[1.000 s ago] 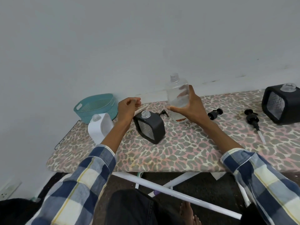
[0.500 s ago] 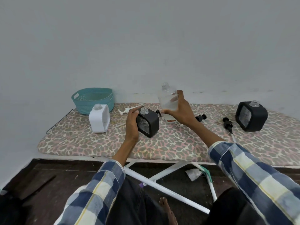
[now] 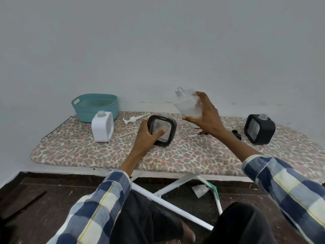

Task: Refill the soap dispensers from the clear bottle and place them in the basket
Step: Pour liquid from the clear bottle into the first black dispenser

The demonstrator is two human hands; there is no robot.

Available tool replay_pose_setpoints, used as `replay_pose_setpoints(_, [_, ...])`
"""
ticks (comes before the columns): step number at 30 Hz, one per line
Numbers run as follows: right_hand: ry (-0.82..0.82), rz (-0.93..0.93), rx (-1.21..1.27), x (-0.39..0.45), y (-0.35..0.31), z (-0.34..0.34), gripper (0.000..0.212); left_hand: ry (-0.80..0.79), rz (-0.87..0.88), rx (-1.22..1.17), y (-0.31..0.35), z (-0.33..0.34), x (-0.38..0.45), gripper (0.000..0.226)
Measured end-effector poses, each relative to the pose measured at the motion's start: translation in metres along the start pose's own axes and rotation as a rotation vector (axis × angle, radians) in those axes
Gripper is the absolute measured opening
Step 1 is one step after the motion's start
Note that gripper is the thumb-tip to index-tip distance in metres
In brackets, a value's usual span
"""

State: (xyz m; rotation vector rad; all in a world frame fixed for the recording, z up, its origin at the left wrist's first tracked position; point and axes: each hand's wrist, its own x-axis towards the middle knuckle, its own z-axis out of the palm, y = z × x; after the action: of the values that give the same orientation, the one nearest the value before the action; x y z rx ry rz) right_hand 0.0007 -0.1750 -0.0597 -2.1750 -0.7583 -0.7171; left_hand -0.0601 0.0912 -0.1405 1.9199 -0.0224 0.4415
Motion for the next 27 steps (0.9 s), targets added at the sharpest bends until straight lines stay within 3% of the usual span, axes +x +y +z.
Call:
replay_pose_setpoints(4, [-0.072, -0.006, -0.084, -0.004, 0.006, -0.018, 0.09, -0.018, -0.025, -0.008, 0.003, -0.003, -0.001, 0.077])
replay_pose_setpoints(16, [-0.232, 0.031, -0.259, -0.019, 0.019, -0.031, 0.092, -0.095, 0.121, -0.013, 0.007, 0.0, -0.006, 0.072])
replay_pose_setpoints(22, [-0.25, 0.038, -0.242, -0.033, 0.023, -0.035, 0.093, -0.085, -0.058, -0.337, 0.0, -0.009, 0.004, 0.06])
replay_pose_setpoints(27, [-0.277, 0.048, -0.25, -0.042, 0.021, -0.038, 0.093, -0.128, -0.094, -0.401, 0.007, -0.013, -0.001, 0.055])
